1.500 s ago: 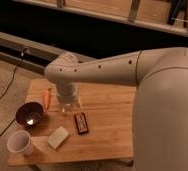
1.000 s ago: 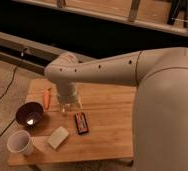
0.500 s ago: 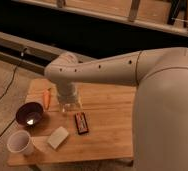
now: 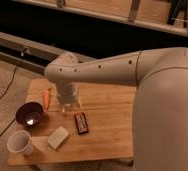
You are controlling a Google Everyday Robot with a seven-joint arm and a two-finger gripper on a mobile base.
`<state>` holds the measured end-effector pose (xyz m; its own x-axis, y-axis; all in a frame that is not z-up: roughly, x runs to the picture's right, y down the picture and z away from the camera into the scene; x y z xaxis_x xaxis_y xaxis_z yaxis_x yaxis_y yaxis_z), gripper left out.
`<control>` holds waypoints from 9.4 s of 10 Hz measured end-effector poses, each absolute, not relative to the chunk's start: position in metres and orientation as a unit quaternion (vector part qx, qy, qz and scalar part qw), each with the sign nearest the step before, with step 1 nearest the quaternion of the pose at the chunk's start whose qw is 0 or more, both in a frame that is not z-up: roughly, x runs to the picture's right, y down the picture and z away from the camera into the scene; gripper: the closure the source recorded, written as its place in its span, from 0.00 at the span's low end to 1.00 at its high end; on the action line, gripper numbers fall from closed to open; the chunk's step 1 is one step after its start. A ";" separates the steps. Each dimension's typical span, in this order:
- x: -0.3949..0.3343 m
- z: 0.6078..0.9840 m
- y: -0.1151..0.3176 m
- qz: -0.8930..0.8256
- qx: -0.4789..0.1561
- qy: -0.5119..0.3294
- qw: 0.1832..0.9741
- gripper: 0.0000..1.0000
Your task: Place the pepper in the ceramic cup
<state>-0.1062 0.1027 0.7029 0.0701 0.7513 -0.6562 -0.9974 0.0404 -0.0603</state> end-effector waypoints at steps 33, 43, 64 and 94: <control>-0.313 0.795 -0.040 0.578 -0.200 0.153 0.776 0.35; -0.300 0.867 -0.053 0.620 -0.232 0.171 0.730 0.35; -0.310 0.918 0.005 0.573 -0.289 0.212 0.737 0.35; -0.301 0.976 0.048 0.589 -0.260 0.197 0.740 0.35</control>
<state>-0.3014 0.0476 0.9759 0.2296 0.7680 -0.5978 -0.9732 0.1719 -0.1530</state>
